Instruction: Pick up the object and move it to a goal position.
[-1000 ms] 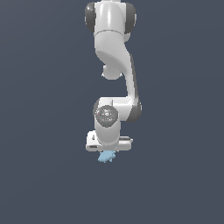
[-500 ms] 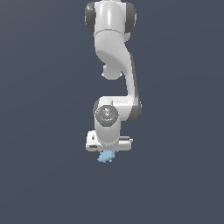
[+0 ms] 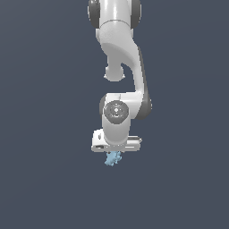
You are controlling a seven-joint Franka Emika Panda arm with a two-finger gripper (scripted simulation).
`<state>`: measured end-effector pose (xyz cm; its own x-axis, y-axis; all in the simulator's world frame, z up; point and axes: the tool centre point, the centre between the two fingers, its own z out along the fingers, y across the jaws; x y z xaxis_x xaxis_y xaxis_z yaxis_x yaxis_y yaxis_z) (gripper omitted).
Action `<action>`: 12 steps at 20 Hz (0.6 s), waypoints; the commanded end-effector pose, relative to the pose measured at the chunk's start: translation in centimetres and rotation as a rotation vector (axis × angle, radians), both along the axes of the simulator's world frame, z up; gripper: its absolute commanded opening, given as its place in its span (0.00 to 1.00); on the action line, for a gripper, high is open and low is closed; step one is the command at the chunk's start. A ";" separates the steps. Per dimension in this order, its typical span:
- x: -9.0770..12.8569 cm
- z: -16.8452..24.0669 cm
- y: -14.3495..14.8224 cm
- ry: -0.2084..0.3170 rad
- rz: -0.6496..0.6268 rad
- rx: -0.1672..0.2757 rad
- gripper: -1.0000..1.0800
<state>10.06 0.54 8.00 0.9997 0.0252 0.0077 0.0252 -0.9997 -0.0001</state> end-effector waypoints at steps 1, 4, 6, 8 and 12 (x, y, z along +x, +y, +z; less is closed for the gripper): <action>0.1 1.9 1.2 -0.001 0.001 0.000 0.00; 0.1 4.6 3.0 0.000 0.001 0.000 0.00; 0.1 6.5 4.2 0.000 0.000 0.000 0.00; 0.2 8.3 5.4 0.002 0.000 -0.001 0.00; 0.3 12.1 7.8 0.003 0.000 -0.001 0.00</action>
<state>10.38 7.43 18.64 0.9997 0.0256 0.0058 0.0256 -0.9997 0.0003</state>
